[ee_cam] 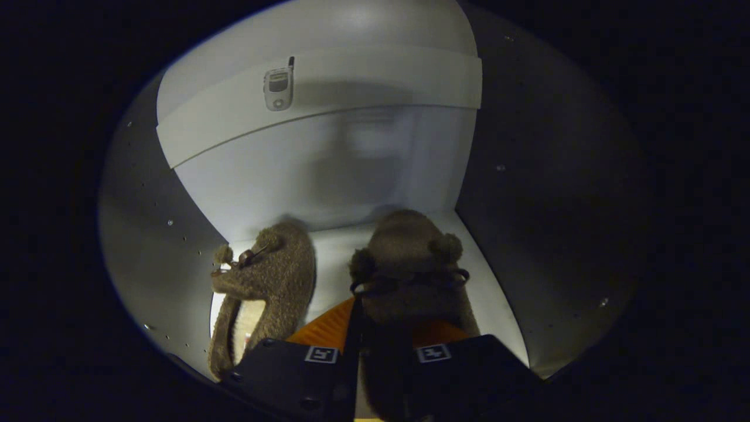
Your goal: Open the shoe cabinet door, grab the shoes and put them into the shoe cabinet, then close the shoe cabinet door.
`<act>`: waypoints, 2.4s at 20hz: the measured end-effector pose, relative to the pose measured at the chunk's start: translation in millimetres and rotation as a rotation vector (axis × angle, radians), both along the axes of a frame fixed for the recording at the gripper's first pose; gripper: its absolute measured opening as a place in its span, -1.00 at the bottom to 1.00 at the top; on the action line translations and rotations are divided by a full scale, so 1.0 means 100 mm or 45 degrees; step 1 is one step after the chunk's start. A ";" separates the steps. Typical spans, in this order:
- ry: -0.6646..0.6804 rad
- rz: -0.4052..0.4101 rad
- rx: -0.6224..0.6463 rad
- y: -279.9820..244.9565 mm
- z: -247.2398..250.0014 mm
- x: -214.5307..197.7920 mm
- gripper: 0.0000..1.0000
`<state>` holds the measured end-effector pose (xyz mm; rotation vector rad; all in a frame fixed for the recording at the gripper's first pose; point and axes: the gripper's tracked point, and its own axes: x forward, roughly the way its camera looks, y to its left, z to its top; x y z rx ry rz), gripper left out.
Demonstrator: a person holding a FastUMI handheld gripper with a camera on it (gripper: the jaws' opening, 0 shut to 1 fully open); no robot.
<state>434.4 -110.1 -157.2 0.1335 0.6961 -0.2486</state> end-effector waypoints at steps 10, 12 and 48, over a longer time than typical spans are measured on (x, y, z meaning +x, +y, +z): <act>-0.421 0.104 -0.072 0.44 0.91 -1.20 1.00; -0.581 0.138 -0.079 0.53 1.20 -1.63 1.00; -0.943 0.207 -0.068 -1.21 1.68 -4.98 0.95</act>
